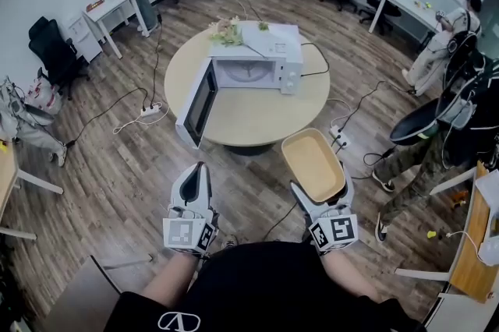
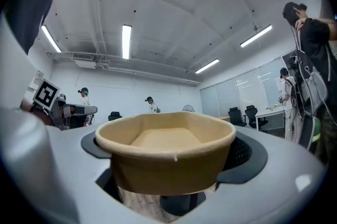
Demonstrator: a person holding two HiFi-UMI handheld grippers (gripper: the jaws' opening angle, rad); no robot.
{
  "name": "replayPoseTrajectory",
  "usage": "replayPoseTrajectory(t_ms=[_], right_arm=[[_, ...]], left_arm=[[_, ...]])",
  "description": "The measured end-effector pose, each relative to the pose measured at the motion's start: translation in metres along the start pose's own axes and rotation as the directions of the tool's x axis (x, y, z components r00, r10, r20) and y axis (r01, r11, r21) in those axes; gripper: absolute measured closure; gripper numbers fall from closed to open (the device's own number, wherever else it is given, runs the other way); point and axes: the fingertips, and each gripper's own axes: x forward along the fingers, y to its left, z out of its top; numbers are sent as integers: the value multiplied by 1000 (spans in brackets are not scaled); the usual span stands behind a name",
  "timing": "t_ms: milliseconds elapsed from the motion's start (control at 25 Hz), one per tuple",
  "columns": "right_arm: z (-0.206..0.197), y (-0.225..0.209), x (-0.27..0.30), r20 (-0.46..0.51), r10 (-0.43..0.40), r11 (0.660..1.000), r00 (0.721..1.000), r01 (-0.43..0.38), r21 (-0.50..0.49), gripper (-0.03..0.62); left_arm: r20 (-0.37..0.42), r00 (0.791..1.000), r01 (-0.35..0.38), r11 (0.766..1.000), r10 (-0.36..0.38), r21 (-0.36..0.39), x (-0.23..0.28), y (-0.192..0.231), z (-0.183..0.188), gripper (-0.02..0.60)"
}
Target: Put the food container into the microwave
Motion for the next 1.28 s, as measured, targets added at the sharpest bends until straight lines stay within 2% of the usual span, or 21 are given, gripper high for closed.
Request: replayPoseTrajectory(t_ms=[240,480,720,1000,1280], right_arm=[[2,-20,-8,4,22,1000,1000,-22,-3,2],[0,-40,-9,20,89,995,996,-90,39,2],[-16,-59,5,5,136,989,991,-136,59,2],[-24,-66,53,-8,139,989,990,-139,47,3],[-31,-76,136,-16,96,995,995,-96,28,3]], left_arm=[[7,1000,-26,1000,26,5,1,-22,-2,580],[30,996,-88,996,87,12,6,-44,-6,580],[35,993,-114,993,113,41,19,-56,-13,580],[23,993,-119,992,119,27,63,-26,-24,580],[32,998,-62,998,62,3,151,33,-32,580]])
